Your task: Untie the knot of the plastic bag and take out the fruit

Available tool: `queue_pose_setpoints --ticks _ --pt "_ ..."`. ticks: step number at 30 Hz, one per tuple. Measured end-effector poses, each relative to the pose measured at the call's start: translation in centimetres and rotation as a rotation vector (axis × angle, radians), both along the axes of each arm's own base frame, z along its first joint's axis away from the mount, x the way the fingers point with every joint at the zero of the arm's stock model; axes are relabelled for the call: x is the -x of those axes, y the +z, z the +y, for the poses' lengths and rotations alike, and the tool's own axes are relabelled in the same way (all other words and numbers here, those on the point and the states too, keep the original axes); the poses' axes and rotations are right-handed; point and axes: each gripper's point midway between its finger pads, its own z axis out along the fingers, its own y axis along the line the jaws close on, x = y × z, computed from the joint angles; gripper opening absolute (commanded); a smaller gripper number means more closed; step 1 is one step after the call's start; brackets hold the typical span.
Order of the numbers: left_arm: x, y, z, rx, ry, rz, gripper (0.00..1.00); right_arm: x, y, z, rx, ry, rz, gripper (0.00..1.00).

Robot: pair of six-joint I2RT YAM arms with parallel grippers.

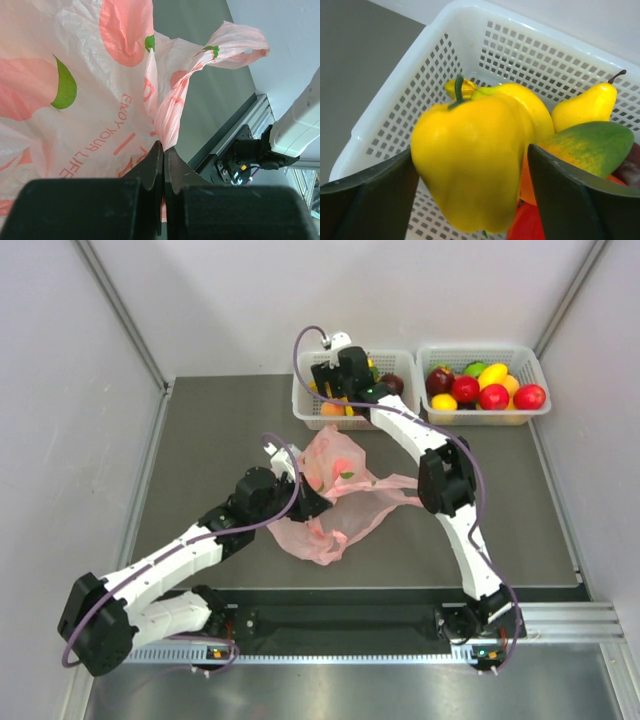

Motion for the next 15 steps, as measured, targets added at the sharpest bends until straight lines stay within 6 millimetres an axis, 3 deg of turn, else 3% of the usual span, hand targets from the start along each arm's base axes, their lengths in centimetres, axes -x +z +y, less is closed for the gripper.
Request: queue_pose_setpoints --ticks 1,9,12,15 --pt "0.0 0.1 0.0 0.001 0.000 -0.001 0.00 -0.2 0.0 0.0 -0.002 -0.003 -0.003 0.99" --pt "0.1 0.5 0.1 0.010 0.001 -0.012 0.00 -0.3 1.2 -0.2 -0.010 -0.013 -0.024 0.99" --pt "0.1 0.5 0.2 0.009 0.002 -0.012 0.00 1.4 2.4 -1.4 -0.007 -0.026 -0.027 1.00" --pt "0.1 0.3 0.3 0.002 0.007 -0.012 0.00 5.7 5.3 -4.2 -0.017 -0.040 -0.035 1.00"
